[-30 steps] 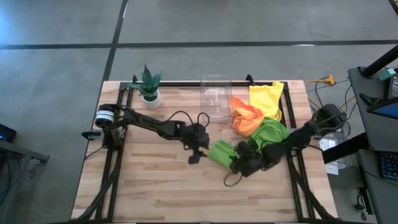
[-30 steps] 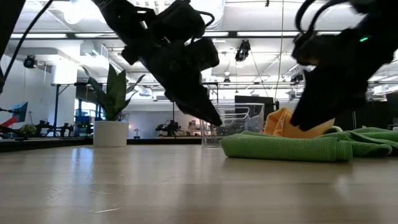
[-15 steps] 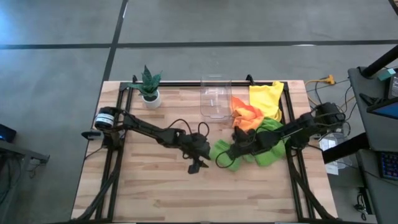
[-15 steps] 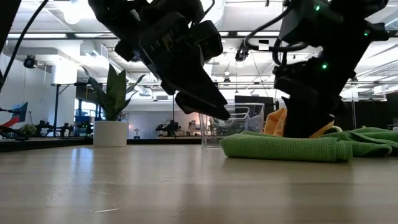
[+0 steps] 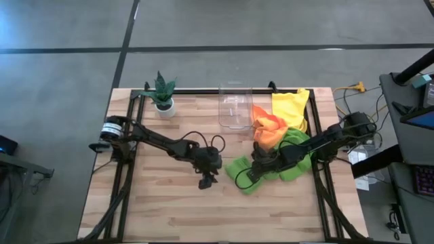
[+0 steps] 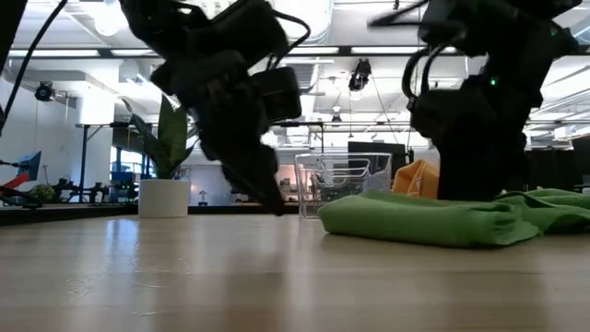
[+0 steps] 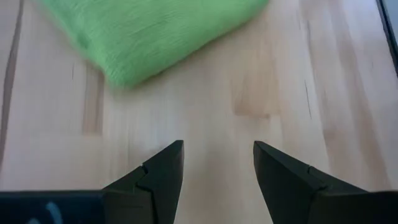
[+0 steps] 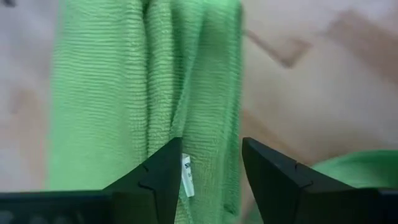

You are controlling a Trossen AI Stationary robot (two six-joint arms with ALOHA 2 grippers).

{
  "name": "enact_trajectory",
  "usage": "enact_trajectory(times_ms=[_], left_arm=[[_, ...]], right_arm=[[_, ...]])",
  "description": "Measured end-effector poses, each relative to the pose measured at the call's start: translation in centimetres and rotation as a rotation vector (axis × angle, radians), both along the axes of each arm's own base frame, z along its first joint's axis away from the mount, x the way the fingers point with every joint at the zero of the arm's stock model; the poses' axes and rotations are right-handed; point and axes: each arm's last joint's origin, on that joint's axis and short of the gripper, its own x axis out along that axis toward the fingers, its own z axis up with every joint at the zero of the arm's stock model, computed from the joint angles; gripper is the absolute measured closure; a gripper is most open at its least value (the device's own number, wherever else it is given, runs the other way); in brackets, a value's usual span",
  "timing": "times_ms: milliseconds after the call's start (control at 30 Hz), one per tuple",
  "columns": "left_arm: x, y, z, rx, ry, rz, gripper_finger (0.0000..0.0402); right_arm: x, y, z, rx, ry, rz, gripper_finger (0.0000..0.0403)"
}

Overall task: Fold microfiber towels
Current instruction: Fold the top green towel

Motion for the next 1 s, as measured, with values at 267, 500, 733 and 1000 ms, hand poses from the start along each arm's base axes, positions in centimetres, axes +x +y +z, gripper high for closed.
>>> enact_trajectory(times_ms=[267, 500, 733, 1000], left_arm=[[-2.9, 0.2, 0.1, -0.063, 0.032, 0.069, 0.0224], [-4.7, 0.1, 1.5, -0.138, -0.064, 0.103, 0.0224], [-4.3, -0.3, 1.6, -0.182, -0.152, 0.086, 0.0224], [-1.5, -0.7, 0.2, -0.214, -0.165, 0.128, 0.0224]], right_arm=[[3.2, 2.9, 0.1, 0.016, 0.028, 0.081, 0.0242], [3.7, 3.0, 1.7, -0.109, 0.244, -0.009, 0.0260], [3.8, 3.1, 2.2, -0.100, 0.186, -0.111, 0.0278], [2.9, 2.9, 0.6, 0.018, 0.213, -0.260, 0.0276]])
